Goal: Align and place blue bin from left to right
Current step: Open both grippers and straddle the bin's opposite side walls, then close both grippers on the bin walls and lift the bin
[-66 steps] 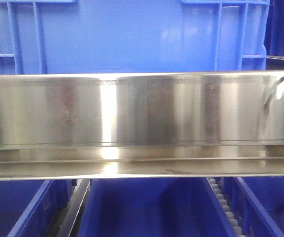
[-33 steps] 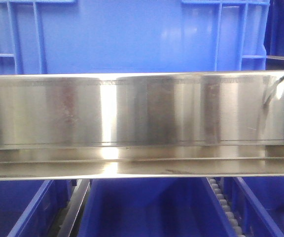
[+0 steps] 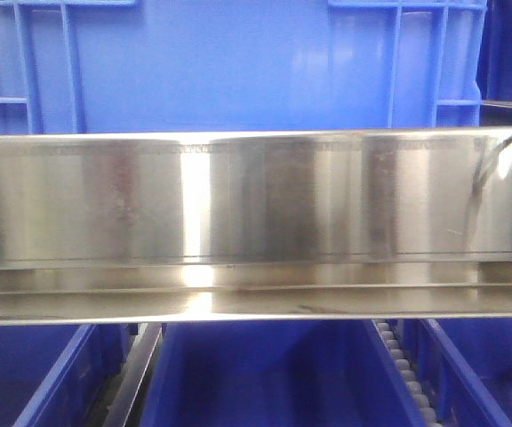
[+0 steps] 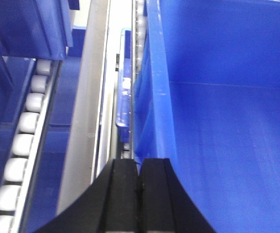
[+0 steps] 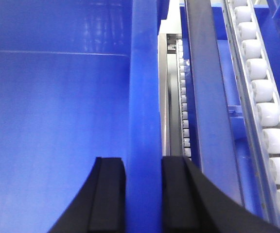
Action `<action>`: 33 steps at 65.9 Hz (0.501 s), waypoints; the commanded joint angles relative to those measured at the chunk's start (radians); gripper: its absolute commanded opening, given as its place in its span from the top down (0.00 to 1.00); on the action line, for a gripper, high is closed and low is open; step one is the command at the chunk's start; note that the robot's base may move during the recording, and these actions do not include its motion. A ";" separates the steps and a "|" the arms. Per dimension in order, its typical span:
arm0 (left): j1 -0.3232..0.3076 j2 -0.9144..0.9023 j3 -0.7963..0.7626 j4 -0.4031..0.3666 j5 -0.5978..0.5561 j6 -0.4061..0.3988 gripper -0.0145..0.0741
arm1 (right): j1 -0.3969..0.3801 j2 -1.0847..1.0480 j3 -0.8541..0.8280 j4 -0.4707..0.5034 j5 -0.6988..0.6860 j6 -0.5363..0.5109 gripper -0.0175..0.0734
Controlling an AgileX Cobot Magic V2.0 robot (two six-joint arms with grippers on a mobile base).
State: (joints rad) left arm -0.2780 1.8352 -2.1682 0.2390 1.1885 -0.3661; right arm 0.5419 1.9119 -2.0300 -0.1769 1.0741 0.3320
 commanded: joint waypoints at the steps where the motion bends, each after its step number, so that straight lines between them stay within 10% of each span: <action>1: -0.035 -0.002 -0.010 0.046 -0.010 -0.003 0.85 | -0.003 0.000 -0.005 -0.013 -0.004 -0.020 0.88; 15: -0.084 0.021 -0.010 0.124 -0.014 -0.084 0.48 | -0.003 0.000 -0.005 -0.013 -0.004 -0.020 0.88; 33: -0.084 0.067 -0.010 0.118 -0.001 -0.115 0.48 | -0.003 0.000 -0.005 -0.013 0.015 -0.020 0.88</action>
State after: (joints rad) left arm -0.3572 1.8996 -2.1706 0.3481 1.1885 -0.4695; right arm 0.5419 1.9119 -2.0300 -0.1769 1.0760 0.3259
